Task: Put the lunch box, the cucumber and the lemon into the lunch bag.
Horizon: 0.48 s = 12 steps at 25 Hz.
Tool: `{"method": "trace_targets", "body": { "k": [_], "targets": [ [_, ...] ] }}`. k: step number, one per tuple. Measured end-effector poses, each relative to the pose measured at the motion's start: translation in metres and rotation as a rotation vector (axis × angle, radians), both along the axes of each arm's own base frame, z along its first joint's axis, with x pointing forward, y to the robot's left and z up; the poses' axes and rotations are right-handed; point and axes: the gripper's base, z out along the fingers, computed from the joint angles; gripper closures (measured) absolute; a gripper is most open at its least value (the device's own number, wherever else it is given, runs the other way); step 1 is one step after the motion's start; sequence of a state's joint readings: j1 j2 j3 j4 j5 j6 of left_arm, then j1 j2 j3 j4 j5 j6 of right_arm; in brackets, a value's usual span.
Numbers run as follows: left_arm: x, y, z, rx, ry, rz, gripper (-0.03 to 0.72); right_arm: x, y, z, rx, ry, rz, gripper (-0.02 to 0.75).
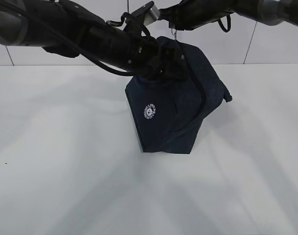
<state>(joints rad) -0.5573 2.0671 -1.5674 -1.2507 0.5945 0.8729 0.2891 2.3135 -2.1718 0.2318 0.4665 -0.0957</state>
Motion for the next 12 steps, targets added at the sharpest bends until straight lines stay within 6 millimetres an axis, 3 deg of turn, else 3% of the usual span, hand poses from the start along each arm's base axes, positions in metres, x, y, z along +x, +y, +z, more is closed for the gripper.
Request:
{"method": "trace_targets", "body": {
  "k": [6,12],
  "targets": [
    [0.003,0.025,0.002,0.074,0.053,-0.077,0.678,-0.004,0.000,-0.003,-0.027,0.066,0.022,0.738],
    [0.016,0.071,0.003,0.083,0.142,-0.121,0.680,-0.009,0.002,-0.005,-0.001,0.133,0.039,0.738]
  ]
}}
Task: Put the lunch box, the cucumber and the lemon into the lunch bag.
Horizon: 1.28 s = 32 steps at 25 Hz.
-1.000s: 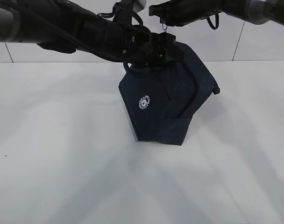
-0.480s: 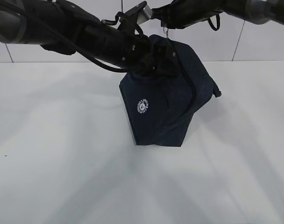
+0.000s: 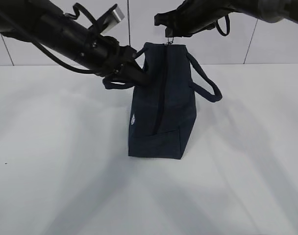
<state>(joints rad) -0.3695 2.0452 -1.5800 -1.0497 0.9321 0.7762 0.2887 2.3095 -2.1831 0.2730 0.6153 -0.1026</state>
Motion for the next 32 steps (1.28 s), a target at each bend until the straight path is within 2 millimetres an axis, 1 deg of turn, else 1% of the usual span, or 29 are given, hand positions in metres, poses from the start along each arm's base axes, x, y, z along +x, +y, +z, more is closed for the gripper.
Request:
{"method": "trace_targets", "body": {
  "k": [3,5,8,14,17,22,23,26,32],
  "targets": [
    [0.008,0.019,0.007,0.000,0.009,-0.009,0.680,-0.001,0.002,0.005,0.038,0.001,-0.001,0.738],
    [0.011,0.025,0.013,0.004,-0.001,-0.027,0.680,-0.002,0.003,0.009,0.063,-0.002,-0.002,0.738],
    [0.011,0.026,0.019,0.030,-0.004,-0.053,0.680,-0.001,0.003,0.011,0.085,-0.015,-0.008,0.738],
    [0.007,0.026,0.017,0.065,0.007,-0.086,0.681,0.001,0.003,0.010,0.093,-0.029,-0.014,0.738],
    [0.005,0.027,0.017,0.080,0.018,-0.107,0.682,0.005,0.005,0.004,0.099,-0.041,-0.023,0.738],
    [0.004,0.029,0.015,0.111,0.028,-0.119,0.683,0.011,0.006,-0.014,0.102,-0.035,-0.036,0.738],
    [0.004,0.029,0.015,0.112,0.029,-0.118,0.683,0.013,0.007,-0.021,0.101,-0.025,-0.037,0.738],
    [0.003,0.029,0.014,0.126,0.034,-0.131,0.683,0.014,0.007,-0.029,0.096,-0.010,-0.037,0.738],
    [0.002,0.029,0.013,0.142,0.040,-0.134,0.683,0.016,0.008,-0.038,0.094,0.001,-0.040,0.738]
  ]
}}
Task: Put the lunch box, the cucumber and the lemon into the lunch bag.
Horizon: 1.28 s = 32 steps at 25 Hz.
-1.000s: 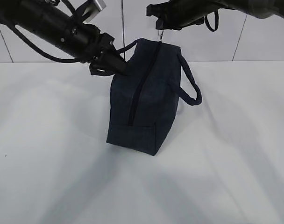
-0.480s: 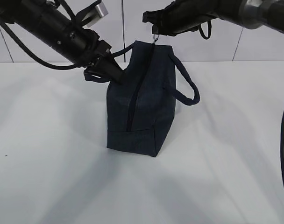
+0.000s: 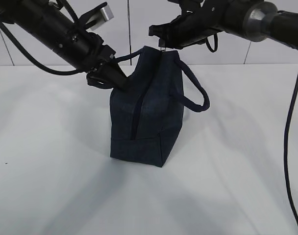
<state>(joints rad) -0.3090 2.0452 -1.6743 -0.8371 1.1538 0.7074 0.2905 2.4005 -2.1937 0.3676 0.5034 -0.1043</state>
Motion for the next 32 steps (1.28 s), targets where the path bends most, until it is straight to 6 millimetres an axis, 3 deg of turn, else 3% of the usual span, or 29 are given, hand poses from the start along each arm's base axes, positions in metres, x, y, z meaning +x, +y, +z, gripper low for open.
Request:
{"method": "trace_targets", "body": {
  "k": [5,11,13,18,20,26,32],
  "targets": [
    [0.000,0.001,-0.001,0.019,0.006,0.006,0.683,0.001,0.000,-0.012,-0.005,0.036,0.004,0.738],
    [0.000,0.002,0.000,0.029,0.043,0.035,0.670,0.002,0.000,-0.002,0.012,0.037,0.012,0.738],
    [0.002,0.002,0.004,0.032,0.053,0.062,0.626,0.003,-0.001,0.003,0.017,0.025,0.013,0.738],
    [0.009,0.000,0.019,0.026,0.023,0.126,0.353,0.003,-0.001,0.004,0.017,0.025,0.015,0.738],
    [0.014,-0.001,0.030,0.010,-0.006,0.154,0.292,0.003,-0.001,0.005,0.019,0.024,0.015,0.738],
    [0.026,-0.003,0.047,-0.029,-0.089,0.206,0.255,0.003,0.000,0.005,0.025,0.026,0.014,0.738],
    [0.045,-0.009,0.032,-0.045,-0.093,0.225,0.255,0.003,0.000,0.005,0.029,0.027,0.014,0.738]
  ]
}}
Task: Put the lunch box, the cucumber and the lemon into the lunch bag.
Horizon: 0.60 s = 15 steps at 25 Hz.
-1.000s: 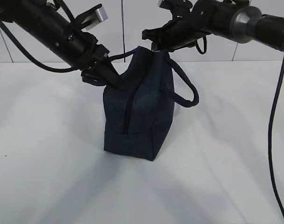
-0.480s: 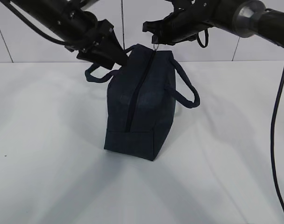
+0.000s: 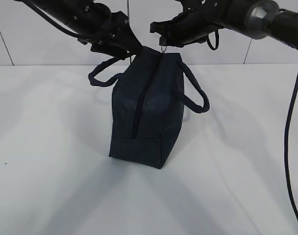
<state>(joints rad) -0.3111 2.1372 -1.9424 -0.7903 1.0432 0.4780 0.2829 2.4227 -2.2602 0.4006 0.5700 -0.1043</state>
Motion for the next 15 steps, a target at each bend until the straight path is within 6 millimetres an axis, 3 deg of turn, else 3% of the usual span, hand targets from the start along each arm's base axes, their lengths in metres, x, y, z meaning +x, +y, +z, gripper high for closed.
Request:
{"method": "trace_targets", "body": {
  "k": [10,13,15],
  "targets": [
    [0.027,-0.016,-0.025,-0.037,0.010,-0.015,0.279,0.000,0.000,0.000,0.000,0.000,0.000,0.738],
    [0.028,-0.018,-0.032,-0.037,0.025,-0.021,0.413,0.000,0.000,0.000,0.000,0.000,0.000,0.738],
    [0.027,-0.019,-0.034,-0.016,0.026,-0.033,0.549,0.000,0.000,0.000,0.000,0.001,0.001,0.738]
  ]
}}
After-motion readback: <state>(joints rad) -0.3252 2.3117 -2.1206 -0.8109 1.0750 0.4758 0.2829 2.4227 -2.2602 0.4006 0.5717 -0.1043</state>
